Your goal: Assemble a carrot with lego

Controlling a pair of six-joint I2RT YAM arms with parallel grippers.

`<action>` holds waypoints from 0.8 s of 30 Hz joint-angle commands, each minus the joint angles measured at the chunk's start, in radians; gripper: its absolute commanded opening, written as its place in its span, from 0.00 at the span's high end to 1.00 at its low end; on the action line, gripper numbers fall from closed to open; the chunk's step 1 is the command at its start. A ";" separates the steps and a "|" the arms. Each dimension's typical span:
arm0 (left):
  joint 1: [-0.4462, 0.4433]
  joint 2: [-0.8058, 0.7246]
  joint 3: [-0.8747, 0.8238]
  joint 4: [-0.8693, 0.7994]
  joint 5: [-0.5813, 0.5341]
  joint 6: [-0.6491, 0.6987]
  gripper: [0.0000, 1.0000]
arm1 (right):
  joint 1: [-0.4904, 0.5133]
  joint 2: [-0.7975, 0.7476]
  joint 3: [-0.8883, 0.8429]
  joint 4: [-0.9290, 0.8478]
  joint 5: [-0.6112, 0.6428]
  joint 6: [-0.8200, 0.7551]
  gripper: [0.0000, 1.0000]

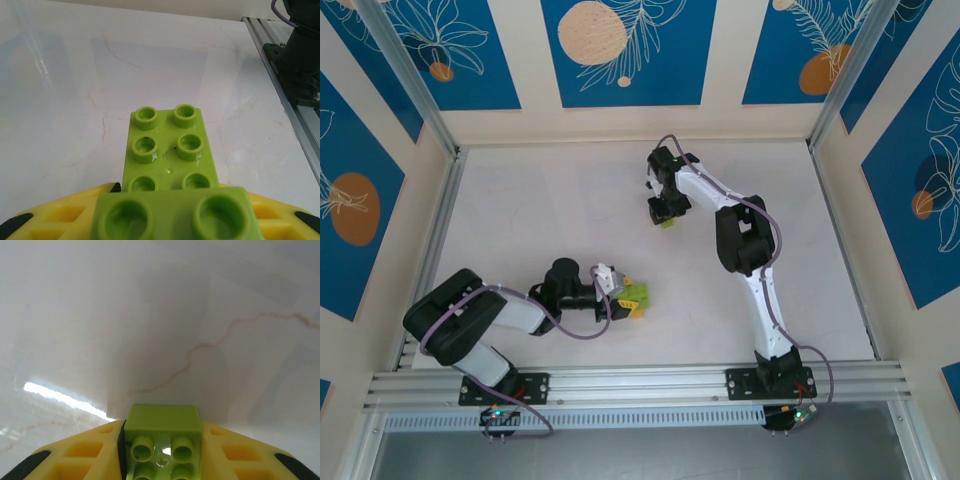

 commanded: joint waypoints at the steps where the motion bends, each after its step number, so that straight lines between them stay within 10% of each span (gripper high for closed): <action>1: 0.008 0.006 0.021 -0.012 0.022 0.035 0.51 | 0.030 -0.128 -0.039 -0.099 -0.019 0.064 0.65; 24: -0.008 -0.051 0.009 -0.055 0.026 0.062 0.62 | 0.298 -0.594 -0.434 -0.203 -0.133 0.470 0.70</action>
